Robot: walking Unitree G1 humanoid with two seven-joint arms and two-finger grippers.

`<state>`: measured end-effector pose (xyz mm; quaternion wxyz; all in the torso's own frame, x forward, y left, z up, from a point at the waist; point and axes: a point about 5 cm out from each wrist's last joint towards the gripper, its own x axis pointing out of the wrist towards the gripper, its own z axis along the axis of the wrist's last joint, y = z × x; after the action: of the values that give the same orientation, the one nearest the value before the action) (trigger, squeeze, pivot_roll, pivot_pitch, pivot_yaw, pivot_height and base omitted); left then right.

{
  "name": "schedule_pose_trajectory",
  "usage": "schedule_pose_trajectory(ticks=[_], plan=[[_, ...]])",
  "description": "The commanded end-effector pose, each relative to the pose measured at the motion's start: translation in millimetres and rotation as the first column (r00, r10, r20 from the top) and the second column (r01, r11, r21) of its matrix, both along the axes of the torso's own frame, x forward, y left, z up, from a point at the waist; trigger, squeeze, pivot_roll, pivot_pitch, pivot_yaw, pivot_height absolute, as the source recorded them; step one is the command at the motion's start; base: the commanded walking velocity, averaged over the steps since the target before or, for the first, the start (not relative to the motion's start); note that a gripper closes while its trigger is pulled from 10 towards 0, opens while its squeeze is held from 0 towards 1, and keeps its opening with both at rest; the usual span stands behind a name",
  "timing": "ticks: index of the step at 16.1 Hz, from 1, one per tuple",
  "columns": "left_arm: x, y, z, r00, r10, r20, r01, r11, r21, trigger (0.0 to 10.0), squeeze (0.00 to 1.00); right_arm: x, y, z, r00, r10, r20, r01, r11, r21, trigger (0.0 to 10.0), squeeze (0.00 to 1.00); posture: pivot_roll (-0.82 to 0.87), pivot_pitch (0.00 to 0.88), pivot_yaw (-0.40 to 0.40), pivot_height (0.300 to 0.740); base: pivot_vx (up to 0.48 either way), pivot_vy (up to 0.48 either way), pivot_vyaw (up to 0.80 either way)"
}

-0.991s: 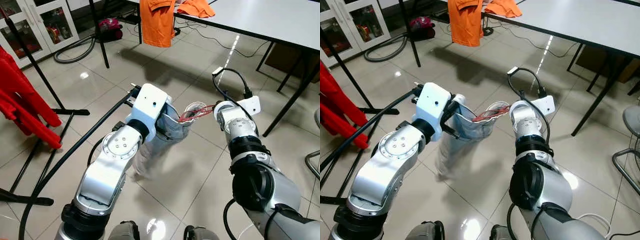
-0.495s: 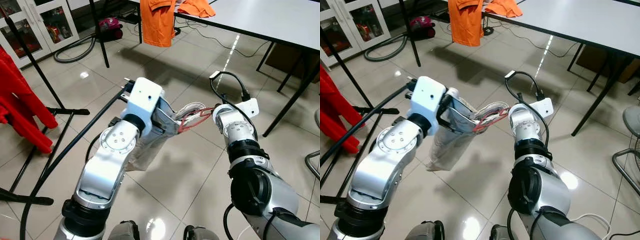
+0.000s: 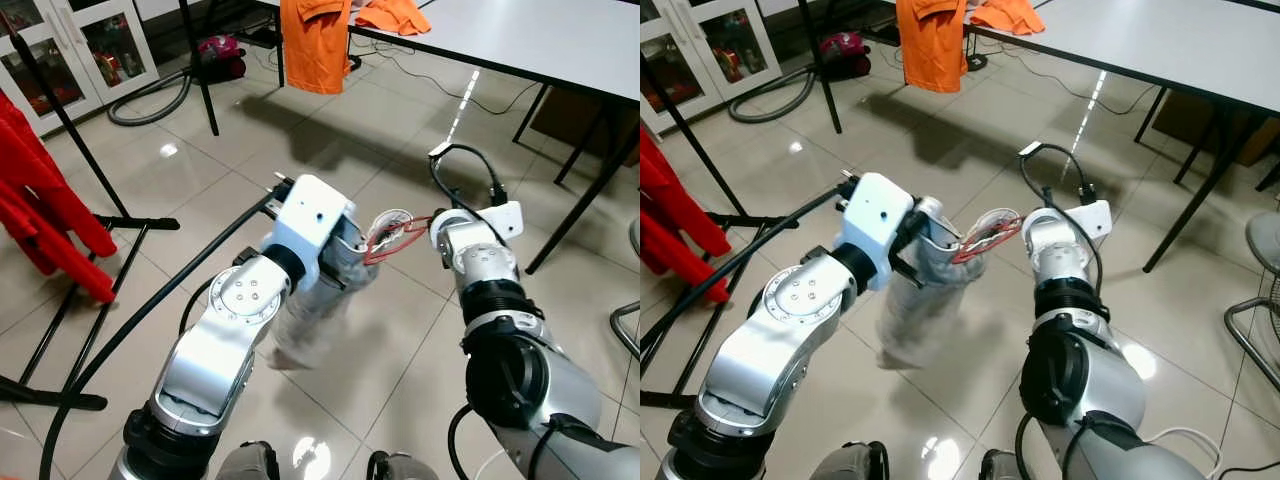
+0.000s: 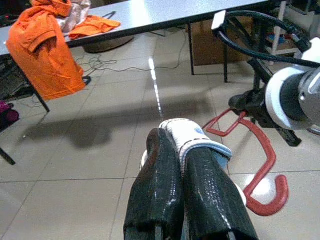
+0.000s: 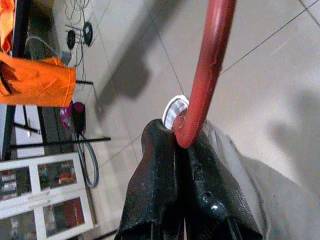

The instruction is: Hang hanger

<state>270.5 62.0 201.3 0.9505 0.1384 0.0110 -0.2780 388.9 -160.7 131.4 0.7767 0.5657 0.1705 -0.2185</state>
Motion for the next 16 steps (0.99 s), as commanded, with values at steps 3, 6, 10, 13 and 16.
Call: schedule_pose_trajectory(ticks=[3, 6, 10, 13, 16], plan=[[31.9, 44.3, -2.1, 0.961, 0.274, 0.041, -0.274, 0.962, -0.005, 10.0, 0.00, -22.8, 8.5, 21.2, 0.755, 0.636, 0.160, -0.481, 0.702, -0.525, 10.0, 0.00, 0.01, 0.101, 0.007, 0.740, 0.000, 0.000, 0.00], [59.0, 81.1, -12.3, 0.897, 0.442, -0.004, -0.442, 0.897, 0.023, 10.0, 0.00, -68.2, 3.2, 24.3, 0.447, 0.893, -0.052, -0.550, 0.229, -0.803, 10.0, 0.00, -0.02, 0.108, 0.031, 0.740, 0.000, 0.000, 0.00], [80.6, 91.7, 5.4, 0.892, 0.450, 0.046, -0.451, 0.892, 0.022, 10.0, 0.00, -107.0, -27.5, 11.2, 0.295, 0.887, -0.355, -0.555, -0.143, -0.820, 10.0, 0.00, -0.04, 0.110, 0.055, 0.740, 0.000, 0.000, 0.00], [85.2, 88.9, 12.1, 0.931, 0.352, 0.098, -0.357, 0.933, 0.038, 10.0, 0.00, -114.4, -24.6, 33.9, 0.296, 0.911, -0.289, -0.362, -0.173, -0.916, 10.0, 0.00, -0.04, 0.103, 0.064, 0.740, 0.000, 0.000, 0.00], [80.3, 91.2, 7.9, 0.965, 0.244, 0.092, -0.253, 0.963, 0.093, 10.0, 0.00, -121.8, -2.9, 61.3, 0.252, 0.953, -0.166, -0.180, -0.123, -0.976, 10.0, 0.00, -0.03, 0.094, 0.078, 0.740, 0.000, 0.000, 0.00]])
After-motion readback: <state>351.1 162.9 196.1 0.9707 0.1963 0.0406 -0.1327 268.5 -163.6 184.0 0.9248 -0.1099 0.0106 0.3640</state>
